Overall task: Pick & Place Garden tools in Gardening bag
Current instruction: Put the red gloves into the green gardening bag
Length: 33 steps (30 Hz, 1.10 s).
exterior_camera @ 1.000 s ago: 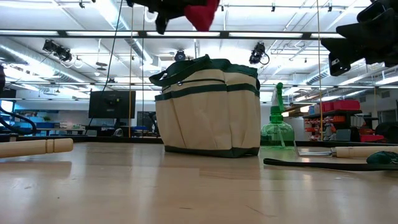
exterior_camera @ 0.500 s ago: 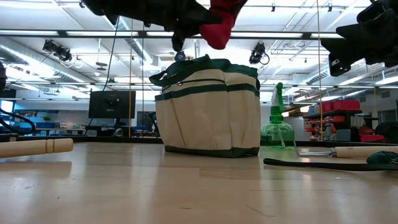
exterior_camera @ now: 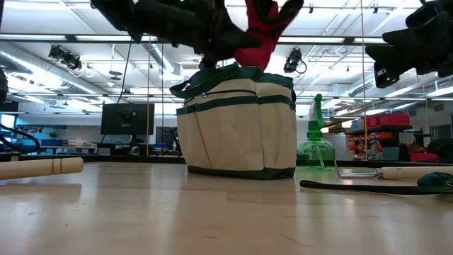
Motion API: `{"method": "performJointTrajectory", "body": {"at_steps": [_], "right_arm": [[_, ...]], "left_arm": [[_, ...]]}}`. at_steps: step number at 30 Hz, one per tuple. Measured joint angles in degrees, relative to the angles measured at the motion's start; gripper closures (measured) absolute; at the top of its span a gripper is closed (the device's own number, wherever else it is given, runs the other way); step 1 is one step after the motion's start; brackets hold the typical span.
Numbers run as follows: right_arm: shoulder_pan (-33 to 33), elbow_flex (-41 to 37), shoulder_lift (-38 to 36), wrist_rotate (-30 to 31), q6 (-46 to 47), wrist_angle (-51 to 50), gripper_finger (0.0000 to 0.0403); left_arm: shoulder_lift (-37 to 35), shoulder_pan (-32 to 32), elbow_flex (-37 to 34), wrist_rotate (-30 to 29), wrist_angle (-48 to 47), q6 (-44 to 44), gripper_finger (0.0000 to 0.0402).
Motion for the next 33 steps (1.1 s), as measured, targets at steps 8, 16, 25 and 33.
{"method": "performJointTrajectory", "body": {"at_steps": [8, 16, 25, 33], "right_arm": [[0.02, 0.00, 0.02, 0.00, 0.00, -0.42, 0.0243], [0.01, 0.00, 0.02, 0.00, 0.00, -0.77, 0.0243], [0.00, 0.00, 0.02, 0.00, -0.02, -0.78, 0.0243], [0.00, 0.01, 0.02, 0.01, -0.02, -0.76, 0.0243]], "left_arm": [[1.53, 0.28, 0.06, 0.15, 0.35, -0.42, 0.0357], [2.79, 0.26, -0.08, 0.11, 0.48, -0.75, 0.0357], [2.80, 0.26, -7.45, -0.24, 10.27, -4.80, 0.0357], [2.81, 0.26, -9.51, -2.66, 13.96, -4.46, 0.0357]]}}
